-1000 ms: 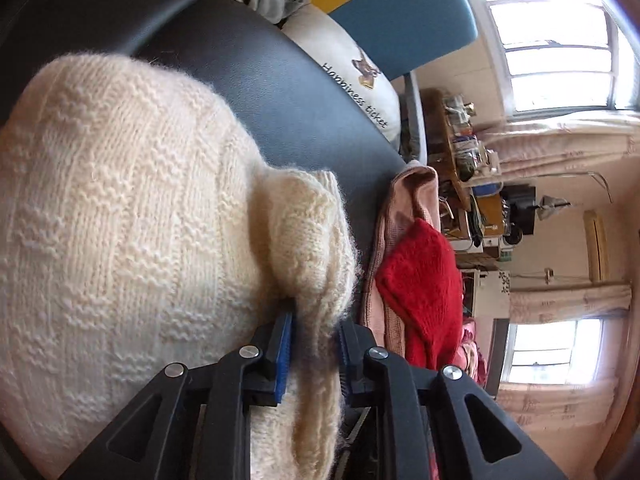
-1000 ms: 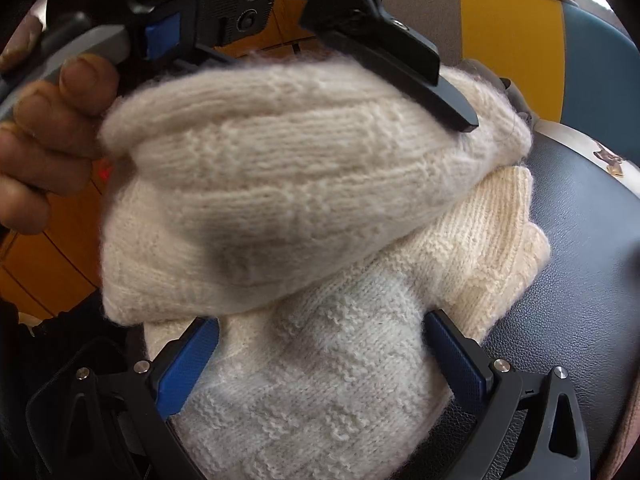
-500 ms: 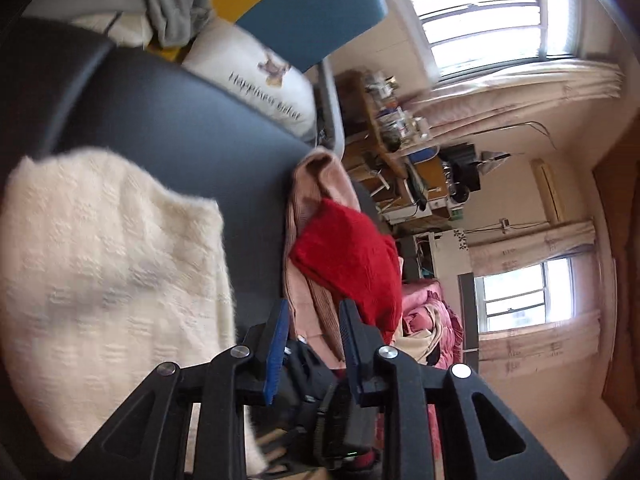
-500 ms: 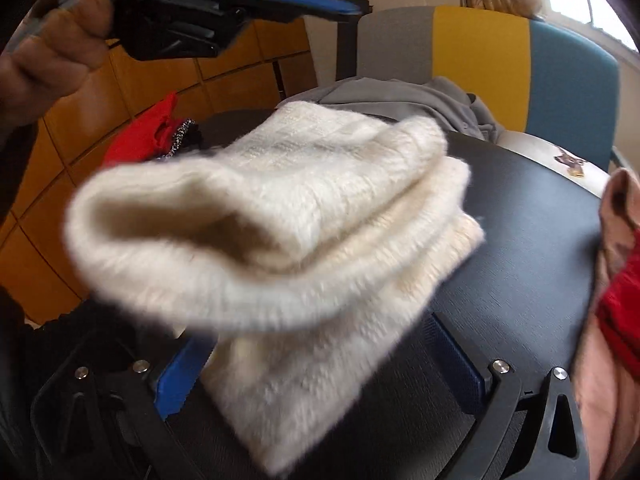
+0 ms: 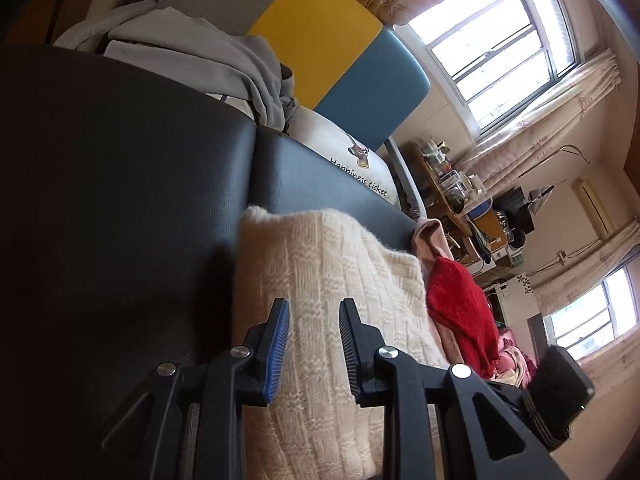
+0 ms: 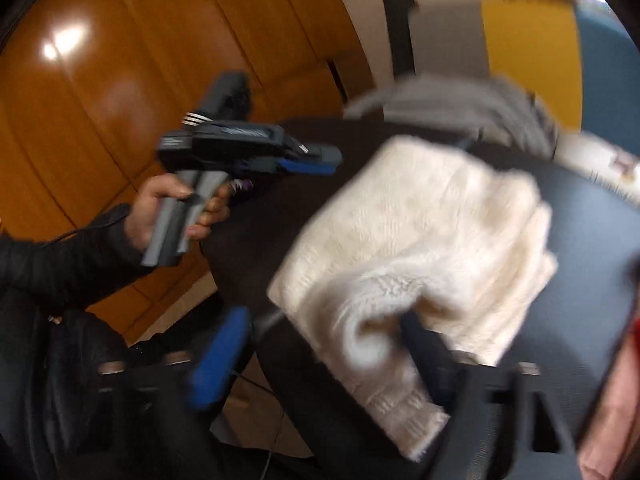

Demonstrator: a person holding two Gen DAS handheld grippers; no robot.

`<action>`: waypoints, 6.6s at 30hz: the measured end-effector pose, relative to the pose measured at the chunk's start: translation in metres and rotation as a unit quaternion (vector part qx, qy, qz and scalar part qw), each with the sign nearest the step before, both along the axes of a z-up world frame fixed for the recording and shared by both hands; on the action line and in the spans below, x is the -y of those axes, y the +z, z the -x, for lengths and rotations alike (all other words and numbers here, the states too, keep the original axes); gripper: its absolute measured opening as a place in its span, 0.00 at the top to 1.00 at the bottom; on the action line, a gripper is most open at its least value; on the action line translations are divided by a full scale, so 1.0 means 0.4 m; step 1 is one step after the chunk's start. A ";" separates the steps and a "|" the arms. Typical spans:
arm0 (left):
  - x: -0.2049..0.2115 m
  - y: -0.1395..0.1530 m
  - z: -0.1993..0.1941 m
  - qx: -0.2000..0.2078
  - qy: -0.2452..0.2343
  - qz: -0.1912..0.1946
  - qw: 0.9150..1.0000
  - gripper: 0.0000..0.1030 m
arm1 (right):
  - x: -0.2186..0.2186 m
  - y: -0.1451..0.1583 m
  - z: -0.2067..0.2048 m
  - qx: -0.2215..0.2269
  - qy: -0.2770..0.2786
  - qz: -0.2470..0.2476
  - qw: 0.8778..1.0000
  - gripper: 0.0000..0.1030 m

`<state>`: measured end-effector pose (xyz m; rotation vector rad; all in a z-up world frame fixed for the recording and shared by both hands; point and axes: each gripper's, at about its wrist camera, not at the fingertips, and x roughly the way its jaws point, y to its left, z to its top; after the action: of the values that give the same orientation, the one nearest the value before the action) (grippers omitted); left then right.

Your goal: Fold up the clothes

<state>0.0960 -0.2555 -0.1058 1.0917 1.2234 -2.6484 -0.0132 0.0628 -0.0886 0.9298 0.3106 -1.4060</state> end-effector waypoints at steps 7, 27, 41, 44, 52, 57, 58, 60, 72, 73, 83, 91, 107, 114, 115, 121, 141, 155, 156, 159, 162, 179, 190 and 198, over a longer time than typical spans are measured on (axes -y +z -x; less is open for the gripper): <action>-0.099 0.004 0.042 -0.057 -0.079 0.025 0.995 0.74 | -0.019 -0.023 0.011 0.041 -0.042 -0.017 0.998 0.87; -0.197 -0.077 0.101 -0.055 -0.133 0.047 0.988 0.74 | -0.160 -0.008 0.108 0.052 -0.220 0.093 0.970 0.07; -0.230 -0.044 0.009 -0.089 -0.161 0.124 0.975 0.74 | 0.001 -0.114 0.227 0.084 -0.273 0.021 0.958 0.81; -0.245 -0.044 -0.007 -0.095 -0.172 0.131 0.972 0.74 | -0.004 -0.039 0.175 0.014 -0.274 0.024 0.961 0.84; -0.309 -0.124 -0.005 -0.049 -0.222 0.119 0.967 0.74 | -0.155 -0.178 0.172 0.058 -0.365 0.038 0.928 0.87; -0.279 -0.043 0.000 -0.098 -0.208 0.128 0.965 0.73 | -0.174 -0.200 0.186 0.085 -0.364 0.069 0.925 0.85; -0.263 -0.020 0.011 -0.106 -0.200 0.136 0.964 0.73 | -0.173 -0.201 0.188 0.086 -0.361 0.071 0.926 0.85; -0.218 0.018 0.053 -0.111 -0.181 0.154 0.965 0.73 | -0.177 -0.207 0.190 0.094 -0.359 0.082 0.925 0.85; -0.196 -0.084 0.371 0.045 -0.230 0.267 0.935 0.70 | -0.206 -0.250 0.192 0.123 -0.356 0.135 0.916 0.83; -0.192 -0.093 0.370 0.045 -0.212 0.261 0.941 0.70 | -0.206 -0.250 0.193 0.124 -0.356 0.136 0.916 0.83; -0.268 -0.064 0.264 -0.001 -0.114 0.322 0.940 0.70 | -0.225 -0.233 0.210 0.113 -0.339 0.119 0.926 0.78; -0.262 -0.001 0.178 -0.025 -0.098 0.302 0.948 0.70 | -0.237 -0.057 0.139 0.011 -0.313 0.098 0.945 0.55; -0.390 -0.066 0.162 -0.020 -0.125 0.342 0.931 0.68 | -0.274 -0.201 0.017 0.005 -0.264 0.005 0.965 0.67; -0.387 -0.059 0.155 -0.025 -0.120 0.337 0.934 0.67 | -0.294 -0.199 0.028 0.018 -0.271 0.021 0.962 0.67; -0.386 -0.054 0.153 -0.027 -0.118 0.337 0.934 0.67 | -0.295 -0.197 0.029 0.019 -0.273 0.021 0.962 0.67; -0.308 0.012 0.091 -0.066 -0.123 0.260 0.956 0.55 | -0.305 -0.186 0.042 0.073 -0.289 0.042 0.954 0.56; -0.096 -0.166 0.120 -0.076 -0.217 -0.028 0.973 0.22 | -0.192 -0.259 0.299 0.243 -0.237 0.037 0.940 0.00; -0.147 -0.189 0.103 -0.079 -0.199 -0.042 0.976 0.47 | -0.103 -0.243 0.235 0.186 -0.202 -0.012 0.961 0.37; -0.144 -0.177 0.075 -0.086 -0.189 -0.038 0.977 0.48 | -0.095 -0.239 0.225 0.188 -0.203 -0.012 0.961 0.38; -0.120 -0.139 -0.025 -0.108 -0.158 -0.034 0.981 0.49 | -0.048 -0.219 0.175 0.175 -0.177 -0.014 0.968 0.39; -0.064 -0.088 -0.154 -0.121 -0.105 -0.007 0.987 0.49 | 0.047 -0.190 0.120 0.175 -0.125 0.003 0.976 0.39; 0.392 0.270 -0.889 -0.124 0.361 0.167 0.909 0.49 | 1.134 0.199 -0.375 0.095 0.291 0.082 0.949 0.38; 0.606 0.033 -0.942 -0.032 0.391 0.052 0.918 0.41 | 1.430 -0.026 -0.434 0.128 0.306 -0.038 0.943 0.30; 0.499 0.158 -0.951 0.042 0.391 0.148 0.907 0.39 | 1.364 0.061 -0.420 0.074 0.266 -0.018 0.961 0.17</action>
<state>0.4765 -0.4551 -0.0427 0.4968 0.9226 -2.0358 0.1547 -0.4826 -0.0641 0.8912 0.4368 -0.8363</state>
